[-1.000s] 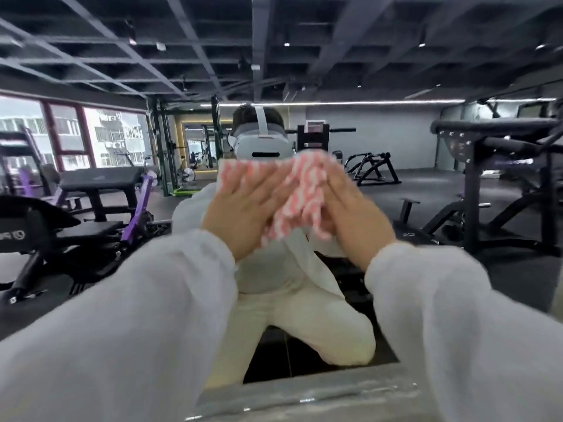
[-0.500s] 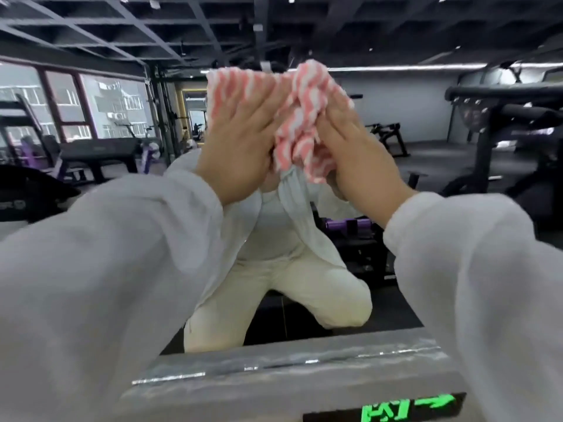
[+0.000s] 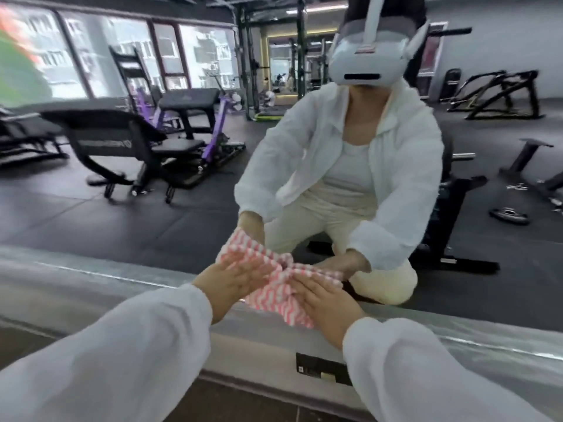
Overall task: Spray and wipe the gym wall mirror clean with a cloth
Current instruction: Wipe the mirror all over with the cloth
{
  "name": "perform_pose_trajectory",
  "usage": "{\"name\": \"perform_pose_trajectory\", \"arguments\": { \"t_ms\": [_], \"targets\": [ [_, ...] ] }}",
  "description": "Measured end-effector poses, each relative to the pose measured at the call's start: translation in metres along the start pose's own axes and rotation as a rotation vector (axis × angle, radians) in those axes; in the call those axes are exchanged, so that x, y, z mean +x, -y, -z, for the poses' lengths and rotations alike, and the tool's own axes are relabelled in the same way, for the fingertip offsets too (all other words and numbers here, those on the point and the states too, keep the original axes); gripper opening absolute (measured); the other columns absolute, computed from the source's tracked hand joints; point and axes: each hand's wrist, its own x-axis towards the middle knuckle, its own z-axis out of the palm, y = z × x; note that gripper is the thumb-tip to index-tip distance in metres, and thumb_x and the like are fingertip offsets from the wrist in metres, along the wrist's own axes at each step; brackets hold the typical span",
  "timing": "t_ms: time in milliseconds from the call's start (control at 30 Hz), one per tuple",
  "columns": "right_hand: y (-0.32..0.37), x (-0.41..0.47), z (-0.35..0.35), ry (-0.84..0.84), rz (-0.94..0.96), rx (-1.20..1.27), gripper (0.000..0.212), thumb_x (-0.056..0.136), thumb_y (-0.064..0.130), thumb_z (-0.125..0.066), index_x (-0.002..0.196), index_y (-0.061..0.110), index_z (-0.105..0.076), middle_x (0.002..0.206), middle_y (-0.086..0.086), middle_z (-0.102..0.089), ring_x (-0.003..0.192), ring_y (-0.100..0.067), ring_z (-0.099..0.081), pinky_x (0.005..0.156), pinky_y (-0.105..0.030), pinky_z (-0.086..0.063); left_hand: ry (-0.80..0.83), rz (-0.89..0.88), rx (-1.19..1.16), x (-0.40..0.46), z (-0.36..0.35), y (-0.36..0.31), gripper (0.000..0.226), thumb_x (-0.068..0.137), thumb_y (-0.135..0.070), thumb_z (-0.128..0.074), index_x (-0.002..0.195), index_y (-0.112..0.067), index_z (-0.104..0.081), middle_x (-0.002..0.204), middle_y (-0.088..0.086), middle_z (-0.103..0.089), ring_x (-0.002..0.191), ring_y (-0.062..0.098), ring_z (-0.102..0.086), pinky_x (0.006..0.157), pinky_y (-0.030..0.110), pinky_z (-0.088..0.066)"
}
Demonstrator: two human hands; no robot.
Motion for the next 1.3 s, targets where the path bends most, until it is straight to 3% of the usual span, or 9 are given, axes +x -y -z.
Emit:
{"name": "perform_pose_trajectory", "arguments": {
  "t_ms": [167,333,667,867,933,1033,1067,1167,1300],
  "targets": [
    [0.007,0.017,-0.006,-0.061,-0.078,0.221,0.061,0.102,0.018,-0.026,0.149,0.007,0.013,0.158,-0.007,0.015,0.144,-0.024,0.019,0.111,-0.035,0.018,0.137,0.127,-0.012,0.006,0.006,-0.004,0.081,0.097,-0.015,-0.040,0.137,-0.019,0.031,0.153,-0.002,0.031,0.140,0.024,0.028,0.113,0.055,0.012],
    [0.007,0.019,-0.001,-0.043,-0.087,0.313,0.063,0.102,0.020,-0.030,0.150,0.009,0.008,0.160,-0.006,0.008,0.145,-0.021,0.016,0.115,-0.034,0.011,0.167,0.092,0.053,0.004,0.019,-0.004,0.076,0.100,-0.018,-0.036,0.142,-0.021,0.027,0.152,-0.004,0.031,0.140,0.023,0.027,0.113,0.052,0.014],
    [-0.006,0.022,0.013,0.046,-0.014,0.435,0.062,0.102,0.020,-0.033,0.151,0.010,0.003,0.160,-0.002,0.005,0.146,-0.015,0.012,0.115,-0.028,0.009,0.143,0.111,0.015,-0.003,0.029,0.001,0.073,0.100,-0.032,-0.036,0.147,-0.024,0.019,0.154,-0.011,0.025,0.143,0.017,0.020,0.101,0.045,0.025],
    [-0.003,0.033,0.007,0.070,0.023,0.292,0.059,0.102,0.017,-0.028,0.151,0.007,0.004,0.160,-0.004,0.004,0.146,-0.018,0.011,0.114,-0.028,0.013,0.099,0.067,0.035,0.007,0.007,-0.001,0.077,0.100,-0.028,-0.038,0.144,-0.024,0.025,0.147,-0.008,0.037,0.133,0.018,0.036,0.093,0.048,0.030],
    [0.004,0.040,-0.005,0.081,0.038,0.227,0.060,0.099,0.026,-0.039,0.151,0.010,-0.013,0.159,-0.001,-0.011,0.147,-0.016,-0.002,0.116,-0.030,0.007,0.088,0.036,0.066,0.011,-0.003,-0.002,0.079,0.100,-0.029,-0.038,0.139,-0.025,0.031,0.135,-0.007,0.047,0.121,0.018,0.043,0.090,0.049,0.030],
    [0.010,0.043,0.005,0.151,-0.059,0.259,0.064,0.064,0.052,-0.075,0.123,0.027,-0.064,0.131,0.011,-0.059,0.127,-0.008,-0.048,0.113,-0.031,-0.025,0.065,-0.015,0.054,0.014,-0.007,-0.001,0.079,0.100,-0.026,-0.038,0.131,-0.025,0.034,0.126,-0.006,0.049,0.114,0.020,0.045,0.091,0.049,0.030],
    [0.013,0.042,0.007,0.207,-0.049,0.285,0.066,0.071,0.050,-0.071,0.130,0.024,-0.058,0.137,0.008,-0.053,0.132,-0.010,-0.042,0.114,-0.030,-0.022,0.064,-0.048,0.065,0.013,-0.009,0.001,0.078,0.100,-0.024,-0.038,0.130,-0.025,0.034,0.126,-0.006,0.048,0.114,0.019,0.044,0.092,0.048,0.030],
    [0.017,0.042,-0.002,0.185,0.004,0.180,0.063,0.101,0.023,-0.037,0.152,0.011,-0.002,0.160,-0.004,-0.003,0.146,-0.021,0.005,0.116,-0.033,0.008,0.022,-0.141,0.105,0.017,-0.015,0.010,0.077,0.100,-0.021,-0.038,0.129,-0.024,0.034,0.126,-0.006,0.050,0.114,0.018,0.047,0.093,0.046,0.031],
    [0.025,0.048,-0.005,0.168,-0.015,0.172,0.062,0.102,0.022,-0.034,0.151,0.010,0.002,0.160,-0.005,0.000,0.146,-0.023,0.007,0.114,-0.033,0.012,-0.020,-0.225,0.176,0.026,-0.025,0.021,0.074,0.102,-0.022,-0.033,0.132,-0.022,0.034,0.115,-0.004,0.058,0.105,0.023,0.053,0.085,0.041,0.038]
  ]
}}
